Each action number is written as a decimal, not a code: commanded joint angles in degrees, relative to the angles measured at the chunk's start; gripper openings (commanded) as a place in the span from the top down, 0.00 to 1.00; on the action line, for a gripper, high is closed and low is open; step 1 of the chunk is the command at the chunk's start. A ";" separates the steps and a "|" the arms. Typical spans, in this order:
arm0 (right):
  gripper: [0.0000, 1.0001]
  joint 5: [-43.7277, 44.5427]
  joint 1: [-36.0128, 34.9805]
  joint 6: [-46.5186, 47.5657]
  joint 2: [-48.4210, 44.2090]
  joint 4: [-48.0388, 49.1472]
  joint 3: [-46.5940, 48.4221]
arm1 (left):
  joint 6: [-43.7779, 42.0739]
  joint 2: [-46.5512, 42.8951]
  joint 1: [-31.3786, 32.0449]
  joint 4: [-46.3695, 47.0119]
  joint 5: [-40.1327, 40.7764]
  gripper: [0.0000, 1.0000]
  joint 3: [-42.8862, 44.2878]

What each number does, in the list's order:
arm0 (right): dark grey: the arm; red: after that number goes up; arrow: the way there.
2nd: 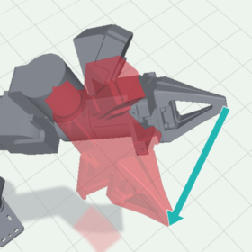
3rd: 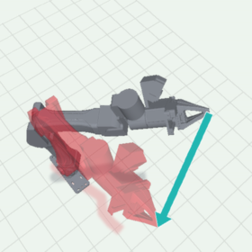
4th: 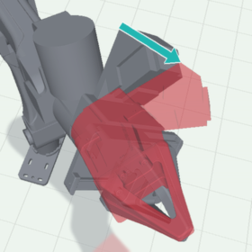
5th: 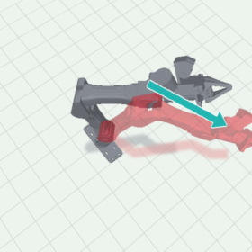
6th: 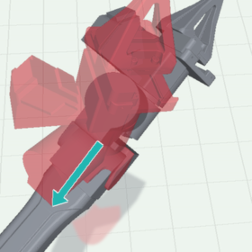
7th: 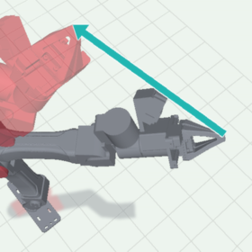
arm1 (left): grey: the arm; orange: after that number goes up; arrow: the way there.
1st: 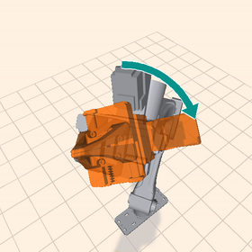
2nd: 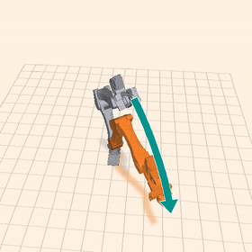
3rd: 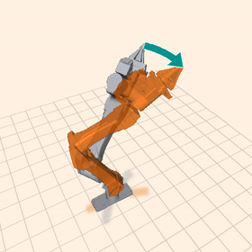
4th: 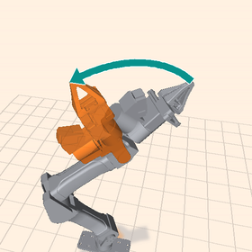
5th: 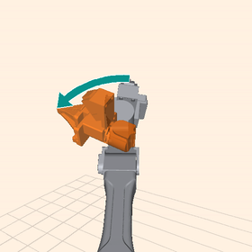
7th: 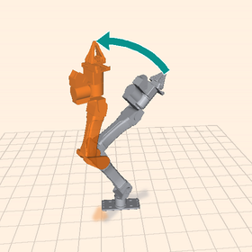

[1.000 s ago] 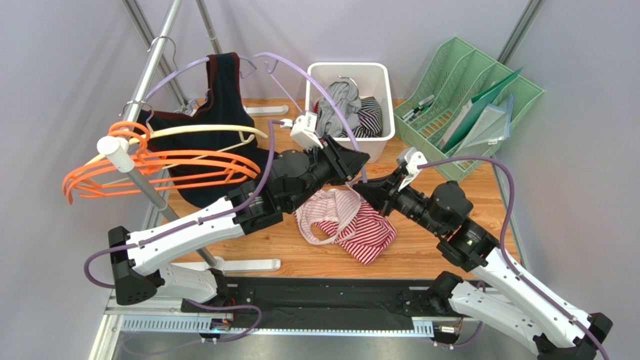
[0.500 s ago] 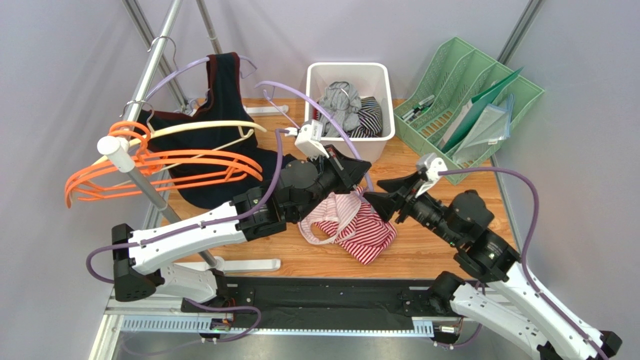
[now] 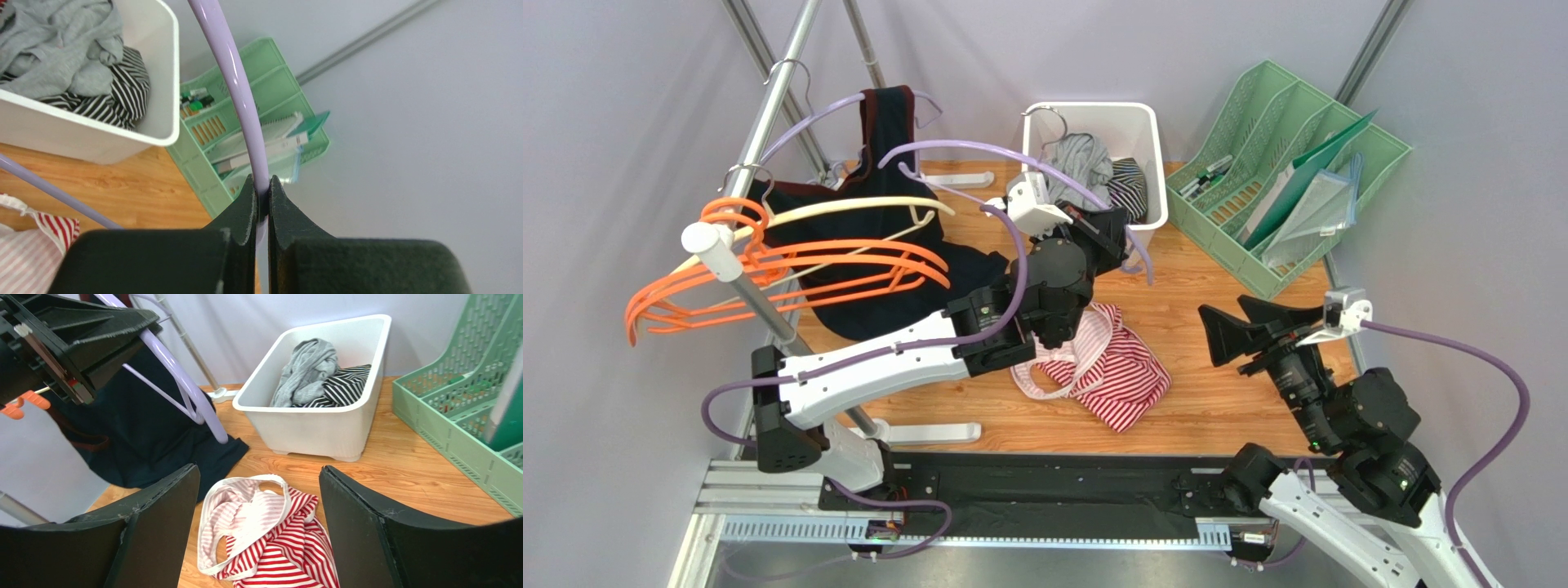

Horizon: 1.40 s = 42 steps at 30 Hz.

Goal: Remove the tank top from the hanger
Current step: Place the hanger at the clothesline.

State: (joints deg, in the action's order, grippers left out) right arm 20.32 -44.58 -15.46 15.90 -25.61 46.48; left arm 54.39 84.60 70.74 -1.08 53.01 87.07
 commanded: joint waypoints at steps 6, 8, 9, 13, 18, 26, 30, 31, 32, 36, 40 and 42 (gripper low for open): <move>0.19 4.56 0.10 0.26 -0.09 -4.28 1.60 | -13.67 5.66 -0.16 22.42 19.22 1.00 5.22; 0.18 3.25 0.02 0.00 0.88 -4.71 2.21 | -17.11 6.19 -0.34 27.85 22.03 1.00 4.69; 0.17 2.63 0.02 -0.18 1.32 -4.80 2.30 | -19.13 6.28 -0.60 30.24 22.83 1.00 4.43; 0.11 -0.01 0.02 -1.15 5.00 -4.80 1.69 | -32.91 7.33 -2.53 44.03 24.68 1.00 3.90; 0.10 -4.05 -0.07 -2.90 7.30 -3.66 -0.77 | -35.15 6.28 -5.70 44.60 24.16 1.00 4.51; 0.09 -4.76 -0.07 -3.35 7.83 -2.70 -2.27 | -27.68 2.16 -11.31 34.14 21.96 1.00 3.99; 0.08 -4.67 0.02 -3.61 8.09 -2.43 -2.71 | -21.28 -0.57 -14.22 28.60 21.26 1.00 3.29; 0.09 -4.76 -0.07 -3.61 8.27 -2.43 -2.88 | -20.30 -1.44 -14.84 26.94 21.17 1.00 2.94; 0.08 -4.93 0.02 -3.96 8.27 -2.26 -3.06 | -19.42 -2.06 -16.23 26.14 21.17 1.00 2.67; 0.09 -5.64 0.02 -4.40 8.97 -1.90 -3.59 | -14.32 -5.23 -19.32 21.92 20.47 1.00 1.09; 0.08 -6.25 -0.07 -4.84 9.93 -0.85 -4.20 | -13.43 -7.07 -21.69 19.45 21.25 1.00 0.48; 0.08 -6.69 0.02 -5.10 10.38 -0.67 -4.29 | -12.91 -8.13 -22.48 19.63 21.34 1.00 -1.27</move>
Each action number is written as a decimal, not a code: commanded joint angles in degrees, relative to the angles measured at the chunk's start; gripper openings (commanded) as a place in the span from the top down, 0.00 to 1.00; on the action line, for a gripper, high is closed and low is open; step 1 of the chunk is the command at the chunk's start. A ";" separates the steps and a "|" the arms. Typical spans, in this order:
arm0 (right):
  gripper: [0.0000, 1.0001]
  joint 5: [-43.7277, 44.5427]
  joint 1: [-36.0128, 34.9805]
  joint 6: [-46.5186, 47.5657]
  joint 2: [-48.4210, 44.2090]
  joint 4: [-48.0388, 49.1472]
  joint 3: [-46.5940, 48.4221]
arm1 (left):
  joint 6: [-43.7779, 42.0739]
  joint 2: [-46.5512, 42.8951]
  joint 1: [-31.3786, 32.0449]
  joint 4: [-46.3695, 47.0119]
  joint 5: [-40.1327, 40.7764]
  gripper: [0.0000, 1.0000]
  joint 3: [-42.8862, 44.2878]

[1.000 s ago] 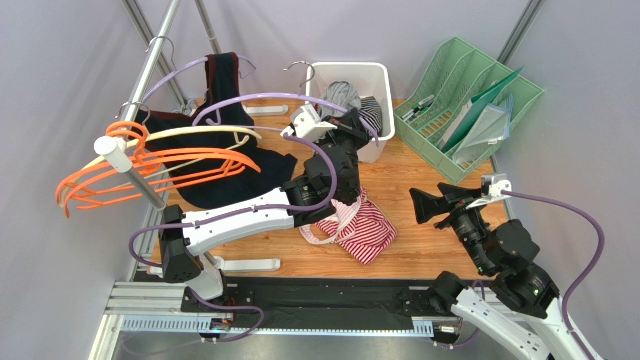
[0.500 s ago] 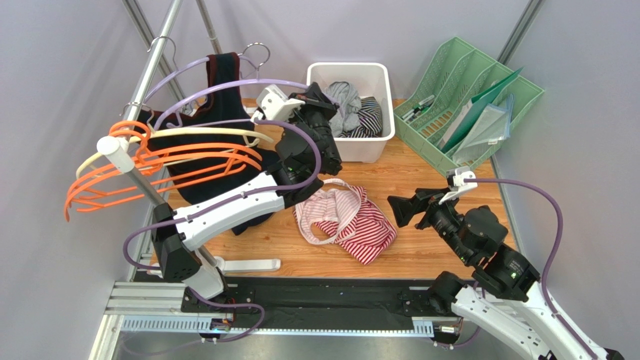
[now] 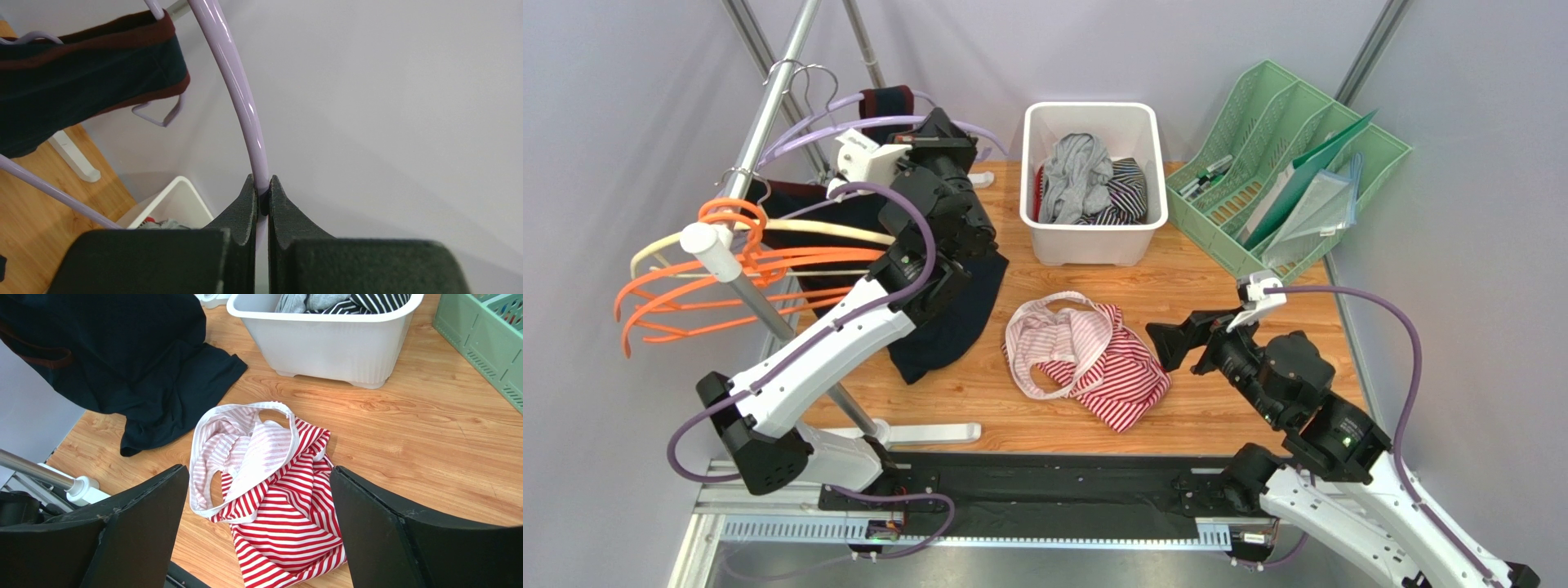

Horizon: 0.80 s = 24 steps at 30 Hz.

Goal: Remove the tank top from the hanger
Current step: Place the hanger at the clothesline.

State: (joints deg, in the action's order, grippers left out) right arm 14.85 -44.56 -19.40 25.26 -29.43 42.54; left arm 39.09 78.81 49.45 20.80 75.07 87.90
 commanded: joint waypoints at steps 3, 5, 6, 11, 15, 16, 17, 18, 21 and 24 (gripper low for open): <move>0.09 -1.40 -0.01 -1.26 1.72 3.33 -0.44 | 5.11 -4.44 -3.39 -3.56 -0.71 1.00 -3.78; 0.08 -1.40 -0.01 -1.34 1.90 3.68 -0.62 | 9.13 -5.59 -5.06 -8.39 -0.80 1.00 -3.70; 0.08 -1.40 -0.01 -1.34 1.90 3.77 -0.88 | 10.29 -5.94 -5.50 -11.19 -0.89 1.00 -3.79; 0.08 -1.58 -0.01 -1.61 3.04 4.65 -0.80 | 11.45 -7.52 -7.79 -12.18 -1.24 1.00 -4.84; 0.08 -1.58 -0.01 -1.78 4.01 5.69 -1.06 | 16.16 -8.58 -9.54 -16.99 -1.15 1.00 -5.10; 0.08 -1.58 -0.01 -1.78 4.19 6.05 -1.41 | 17.67 -9.02 -9.64 -18.50 -1.06 1.00 -5.45; 0.08 -1.67 -0.09 -1.87 4.54 6.23 -1.32 | 19.17 -9.54 -9.72 -19.56 -0.98 1.00 -6.67; 0.08 -1.84 -0.01 -1.87 4.89 6.58 -1.24 | 20.92 -10.42 -9.72 -20.35 -0.98 1.00 -7.64; 0.08 -3.16 -0.01 -2.22 6.21 7.11 -0.71 | 22.34 -11.83 -9.81 -20.53 -0.89 1.00 -10.29; 0.08 -3.34 -0.01 -2.40 7.00 7.11 -0.62 | 23.92 -12.53 -9.81 -23.06 -0.97 1.00 -10.91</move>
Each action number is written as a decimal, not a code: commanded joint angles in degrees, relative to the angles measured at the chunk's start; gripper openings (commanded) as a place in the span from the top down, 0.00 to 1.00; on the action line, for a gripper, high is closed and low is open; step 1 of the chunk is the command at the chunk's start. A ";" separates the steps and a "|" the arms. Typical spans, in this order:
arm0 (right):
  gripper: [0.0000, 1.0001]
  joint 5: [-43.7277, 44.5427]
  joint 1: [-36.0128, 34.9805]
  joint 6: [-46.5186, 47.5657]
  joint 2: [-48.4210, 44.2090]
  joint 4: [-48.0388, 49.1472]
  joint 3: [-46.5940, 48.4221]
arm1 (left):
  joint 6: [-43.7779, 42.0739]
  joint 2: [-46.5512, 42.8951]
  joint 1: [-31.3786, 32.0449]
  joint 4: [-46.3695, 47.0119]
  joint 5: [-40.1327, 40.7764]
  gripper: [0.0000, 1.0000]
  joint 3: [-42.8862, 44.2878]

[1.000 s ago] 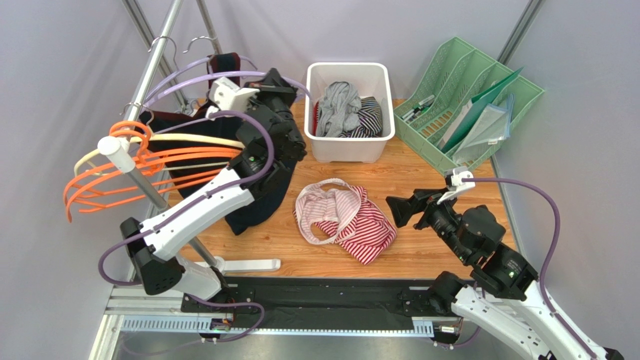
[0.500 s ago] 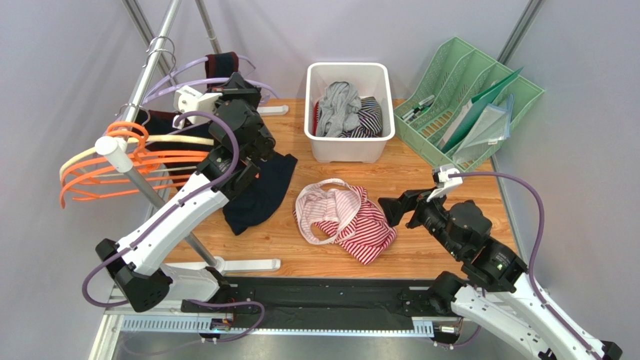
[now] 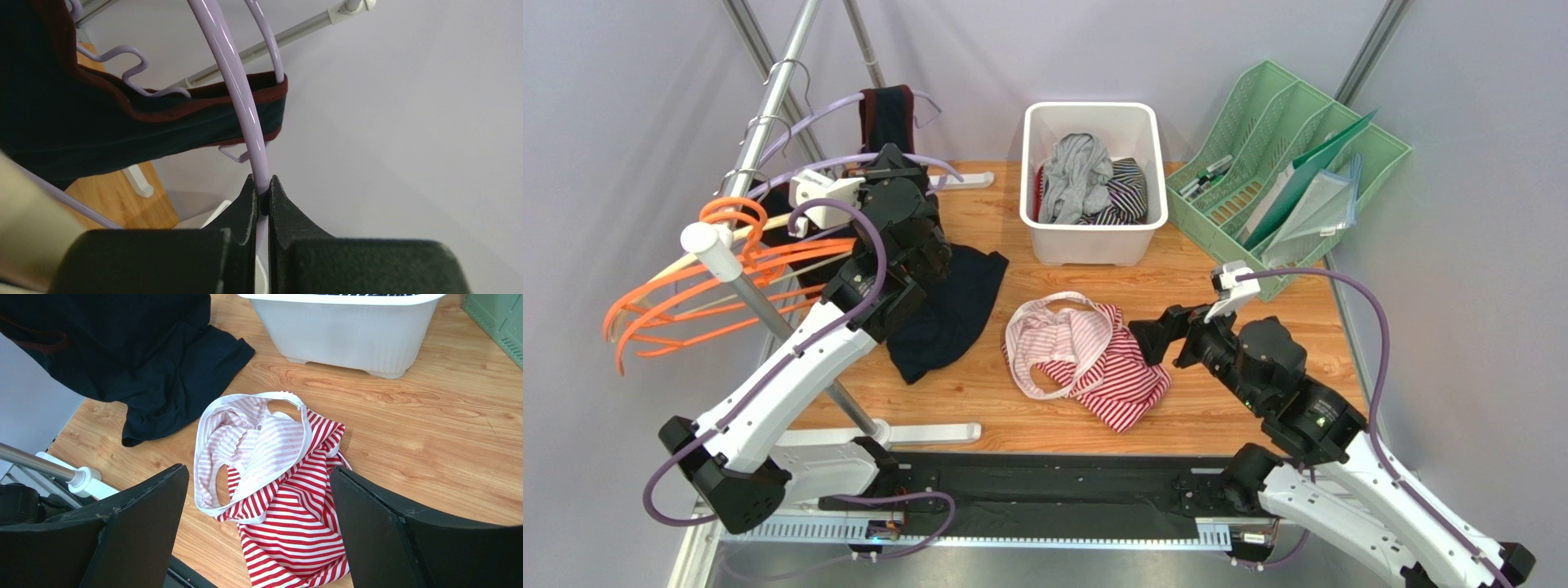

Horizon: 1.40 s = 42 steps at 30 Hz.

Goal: Remove the tank top from the hanger
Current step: Place the hanger at the clothesline.

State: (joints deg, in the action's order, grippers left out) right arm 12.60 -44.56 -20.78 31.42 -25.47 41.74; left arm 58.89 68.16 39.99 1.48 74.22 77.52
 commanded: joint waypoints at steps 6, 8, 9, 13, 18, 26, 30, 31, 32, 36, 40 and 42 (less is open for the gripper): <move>0.08 -1.61 -0.01 -1.99 1.19 4.82 -1.13 | 4.74 -2.50 -0.35 -4.02 -4.60 0.66 -0.96; 0.08 -2.14 -0.01 -2.34 2.06 5.08 -1.13 | 5.96 -2.68 -0.35 -4.98 -5.22 0.46 -1.57; 0.08 -2.40 -0.01 -2.51 2.41 5.17 -1.04 | 6.14 -3.03 -0.35 -5.34 -5.92 0.37 -1.75; 0.08 -2.58 -0.01 -2.60 3.03 5.08 -1.04 | 6.22 -3.39 -0.35 -9.37 -7.33 0.04 0.43; 0.08 -2.67 -0.01 -2.95 3.47 6.31 -1.57 | 17.20 -2.42 -0.35 -29.49 -10.04 0.01 8.61; 0.08 -3.46 -0.09 -3.66 5.23 7.19 -1.92 | 24.69 -3.91 -0.35 -41.72 -15.32 0.01 11.87; 0.08 -3.20 -0.01 -3.75 5.14 7.72 -2.36 | 26.88 -6.37 -0.35 -44.36 -20.67 0.01 11.35; 0.08 -3.11 -0.01 -3.75 5.14 7.72 -2.45 | 27.76 -6.98 -0.35 -44.45 -21.91 0.01 10.21; 0.08 -3.11 -0.01 -3.75 5.23 8.07 -2.62 | 29.33 -8.12 -0.35 -44.28 -23.14 0.01 9.68; 0.07 -3.37 -0.01 -4.18 6.11 9.47 -3.15 | 27.86 -8.14 -0.17 -42.09 -31.03 0.01 9.23; 0.07 -4.07 -0.01 -4.80 8.39 10.18 -2.89 | 23.90 -4.80 0.79 -39.97 -35.01 0.01 11.69; 0.07 -4.25 -0.01 -4.98 10.58 9.92 -2.36 | 23.11 -3.74 2.37 -39.71 -35.10 0.01 11.69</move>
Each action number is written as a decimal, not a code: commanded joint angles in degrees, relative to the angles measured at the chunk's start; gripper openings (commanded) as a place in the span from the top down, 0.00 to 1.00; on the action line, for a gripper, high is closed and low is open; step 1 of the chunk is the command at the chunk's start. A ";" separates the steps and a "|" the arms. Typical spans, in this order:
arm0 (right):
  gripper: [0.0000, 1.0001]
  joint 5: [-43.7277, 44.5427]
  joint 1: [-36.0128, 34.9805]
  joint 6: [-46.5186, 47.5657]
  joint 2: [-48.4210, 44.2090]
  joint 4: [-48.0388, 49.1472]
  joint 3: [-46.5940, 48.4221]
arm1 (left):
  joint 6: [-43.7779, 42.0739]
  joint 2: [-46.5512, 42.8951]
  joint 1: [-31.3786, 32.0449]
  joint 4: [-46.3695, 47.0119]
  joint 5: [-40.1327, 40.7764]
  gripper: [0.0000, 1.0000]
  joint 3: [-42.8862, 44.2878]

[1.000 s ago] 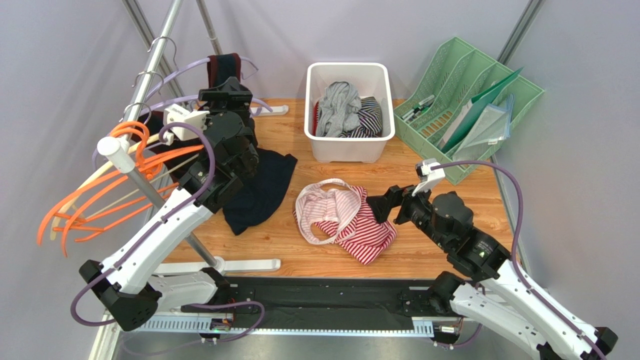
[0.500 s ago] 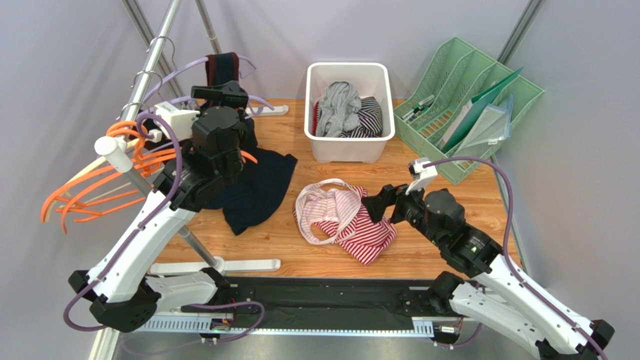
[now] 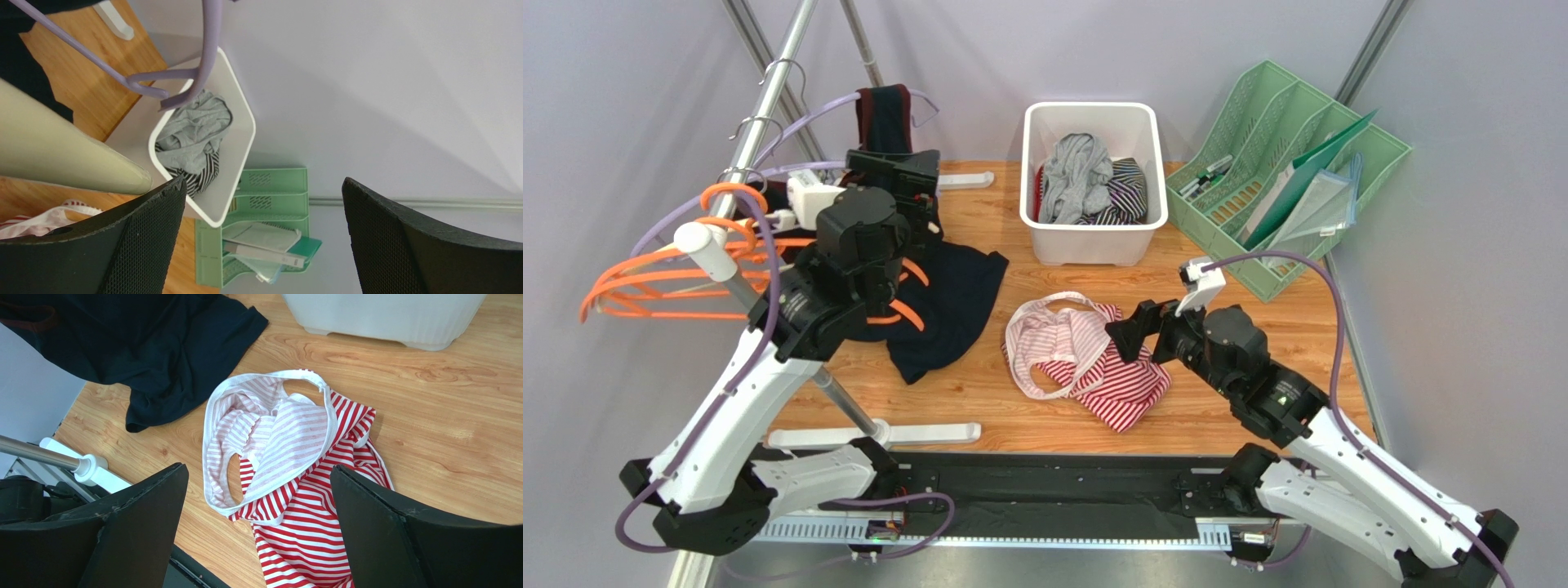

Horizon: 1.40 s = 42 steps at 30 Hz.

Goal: Remove the tank top from the hanger
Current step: Pick up the tank top from the center of the board.

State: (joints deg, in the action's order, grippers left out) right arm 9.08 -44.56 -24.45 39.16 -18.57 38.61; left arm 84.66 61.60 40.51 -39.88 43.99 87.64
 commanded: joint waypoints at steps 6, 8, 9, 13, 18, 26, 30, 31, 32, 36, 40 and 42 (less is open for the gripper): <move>0.04 -1.96 -0.01 -2.62 11.72 3.01 3.66 | -11.79 5.28 3.96 9.19 -11.54 0.01 2.01; 0.04 -2.14 -0.01 -3.32 16.64 3.45 4.45 | -16.62 6.24 4.14 12.53 -16.36 0.01 2.89; 0.04 -2.14 -0.01 -4.20 18.57 3.54 4.72 | -18.46 6.51 4.05 13.68 -18.22 0.01 3.24; 0.00 -3.10 -0.27 -6.22 26.75 4.94 5.77 | -27.69 6.43 4.14 26.64 -29.90 0.01 0.80; 0.00 -2.23 -2.11 -6.14 35.54 7.14 7.26 | -36.75 7.56 4.14 32.67 -46.68 0.01 0.43; 0.00 0.32 -6.24 -1.84 43.36 8.99 9.02 | -42.91 10.81 4.05 36.45 -77.78 0.01 2.80; 0.00 3.13 -6.60 -0.43 47.23 7.67 9.64 | -46.86 10.03 4.14 33.12 -84.50 0.01 2.55; 0.00 3.48 -6.86 -0.17 48.28 7.50 9.64 | -48.87 8.81 4.05 32.85 -85.20 0.01 2.11; 0.00 4.36 -7.30 -0.08 48.82 7.49 9.64 | -49.94 8.10 4.14 32.32 -85.99 0.01 1.67; 0.00 6.65 -8.35 -0.77 51.37 7.32 9.99 | -53.28 4.76 4.05 29.60 -87.58 0.01 0.87; 0.00 9.98 -9.06 -2.71 54.62 6.53 11.05 | -54.08 1.42 4.05 29.68 -87.93 0.01 -0.62; 0.00 11.74 -9.23 -3.93 55.76 6.61 10.96 | -54.52 -0.51 4.14 28.98 -87.67 0.01 -1.41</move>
State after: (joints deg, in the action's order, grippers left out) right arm 15.81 -53.25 -25.82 92.47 -12.64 48.23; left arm 33.61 65.39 44.53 -10.85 -41.21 87.35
